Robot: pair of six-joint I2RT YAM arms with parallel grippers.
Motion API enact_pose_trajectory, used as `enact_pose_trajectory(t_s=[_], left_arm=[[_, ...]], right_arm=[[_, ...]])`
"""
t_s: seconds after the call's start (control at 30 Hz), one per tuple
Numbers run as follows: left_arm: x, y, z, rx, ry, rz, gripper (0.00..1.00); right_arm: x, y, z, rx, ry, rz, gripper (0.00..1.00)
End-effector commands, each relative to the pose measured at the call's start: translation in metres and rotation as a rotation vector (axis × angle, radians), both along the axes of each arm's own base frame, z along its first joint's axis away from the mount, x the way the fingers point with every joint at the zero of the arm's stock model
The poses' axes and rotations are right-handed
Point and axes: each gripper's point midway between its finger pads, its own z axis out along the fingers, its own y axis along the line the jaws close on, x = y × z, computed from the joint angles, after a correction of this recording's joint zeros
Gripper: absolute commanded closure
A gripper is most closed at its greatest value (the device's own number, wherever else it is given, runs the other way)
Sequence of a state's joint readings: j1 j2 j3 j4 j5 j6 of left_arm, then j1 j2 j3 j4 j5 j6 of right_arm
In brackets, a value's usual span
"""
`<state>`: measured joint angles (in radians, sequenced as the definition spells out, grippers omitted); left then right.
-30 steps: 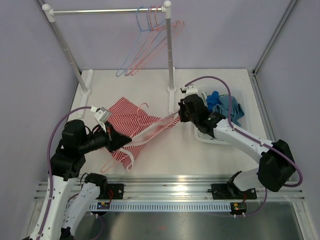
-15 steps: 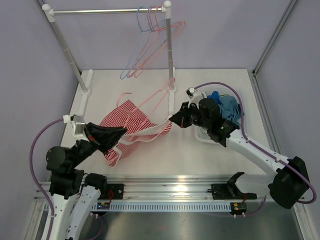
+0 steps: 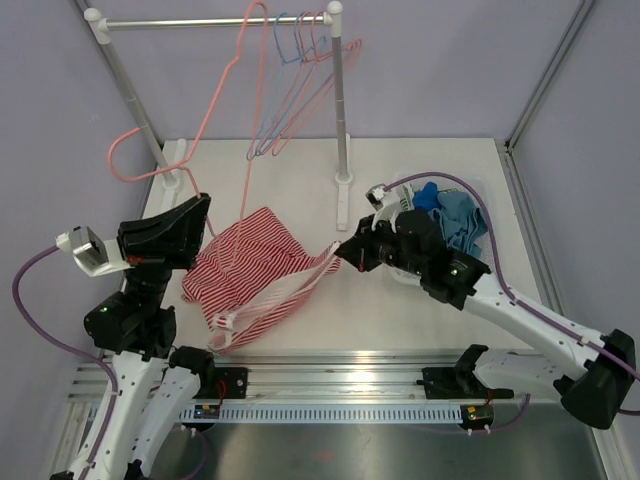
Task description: Remove the tank top from the hanger
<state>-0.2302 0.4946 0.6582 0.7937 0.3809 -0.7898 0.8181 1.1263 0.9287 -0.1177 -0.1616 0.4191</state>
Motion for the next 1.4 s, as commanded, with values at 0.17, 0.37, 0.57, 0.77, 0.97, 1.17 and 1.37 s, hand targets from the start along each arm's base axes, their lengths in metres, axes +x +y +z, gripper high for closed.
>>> enact_pose_trajectory(t_s=[0.17, 0.37, 0.57, 0.77, 0.97, 1.17, 1.37], left_arm=[[0.005, 0.058, 0.05, -0.119, 0.029, 0.351, 1.0], [0.06, 0.082, 0.004, 0.041, 0.44, 0.591, 1.0], [0.072, 0.073, -0.044, 0.212, 0.627, 0.587, 1.0], [0.071, 0.083, -0.095, 0.361, 0.797, 0.65, 1.0], [0.112, 0.071, -0.124, 0.453, 0.902, 0.632, 1.0], [0.15, 0.054, -0.112, 0.523, 0.925, 0.581, 1.0], [0.182, 0.039, -0.061, 0.505, 0.861, 0.499, 1.0]], right_arm=[[-0.033, -0.052, 0.094, 0.087, -0.196, -0.033, 1.0], [-0.047, -0.061, 0.124, 0.096, -0.215, 0.0, 1.0], [-0.032, -0.041, 0.106, 0.024, -0.171, 0.029, 1.0], [0.012, 0.0, 0.024, -0.114, -0.025, 0.007, 0.9], [0.036, 0.014, -0.042, -0.249, 0.096, -0.036, 0.01], [0.04, -0.019, -0.013, -0.248, -0.017, -0.158, 0.0], [0.025, -0.045, 0.012, -0.217, -0.084, -0.182, 0.0]])
